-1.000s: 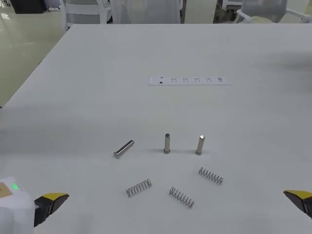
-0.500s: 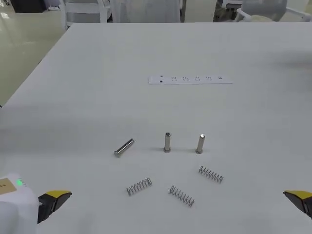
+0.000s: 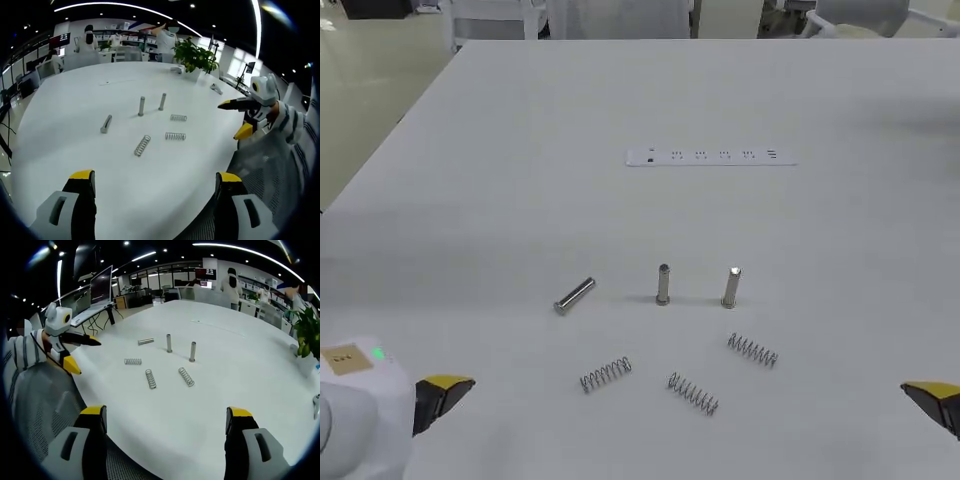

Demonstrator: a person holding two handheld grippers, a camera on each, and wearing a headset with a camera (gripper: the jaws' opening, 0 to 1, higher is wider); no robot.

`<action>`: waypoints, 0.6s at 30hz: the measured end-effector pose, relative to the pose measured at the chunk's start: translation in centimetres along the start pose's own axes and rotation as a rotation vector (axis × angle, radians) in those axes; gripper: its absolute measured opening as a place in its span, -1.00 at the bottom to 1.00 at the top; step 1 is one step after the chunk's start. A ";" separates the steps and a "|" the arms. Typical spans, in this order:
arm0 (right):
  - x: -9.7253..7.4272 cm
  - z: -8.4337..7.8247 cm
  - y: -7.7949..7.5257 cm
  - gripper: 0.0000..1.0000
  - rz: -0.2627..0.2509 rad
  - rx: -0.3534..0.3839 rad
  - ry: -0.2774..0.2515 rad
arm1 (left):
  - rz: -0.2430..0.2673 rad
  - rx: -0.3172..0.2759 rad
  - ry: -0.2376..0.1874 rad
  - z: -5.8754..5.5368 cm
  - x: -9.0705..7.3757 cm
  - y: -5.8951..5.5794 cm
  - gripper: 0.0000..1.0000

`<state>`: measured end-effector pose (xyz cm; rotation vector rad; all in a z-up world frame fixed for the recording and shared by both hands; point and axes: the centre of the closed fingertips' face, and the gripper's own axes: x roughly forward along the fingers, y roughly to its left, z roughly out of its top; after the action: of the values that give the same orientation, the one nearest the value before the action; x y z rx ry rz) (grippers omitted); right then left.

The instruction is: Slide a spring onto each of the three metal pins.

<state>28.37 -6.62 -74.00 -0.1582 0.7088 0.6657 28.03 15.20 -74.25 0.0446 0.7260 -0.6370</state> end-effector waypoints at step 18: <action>0.3 0.1 0.3 0.94 0.010 -0.005 0.008 | 0.014 0.037 -0.023 3.2 0.6 1.8 0.96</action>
<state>28.38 -6.21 -74.05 -0.1620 0.7157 0.6773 31.34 15.57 -72.48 0.0761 0.6914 -0.6364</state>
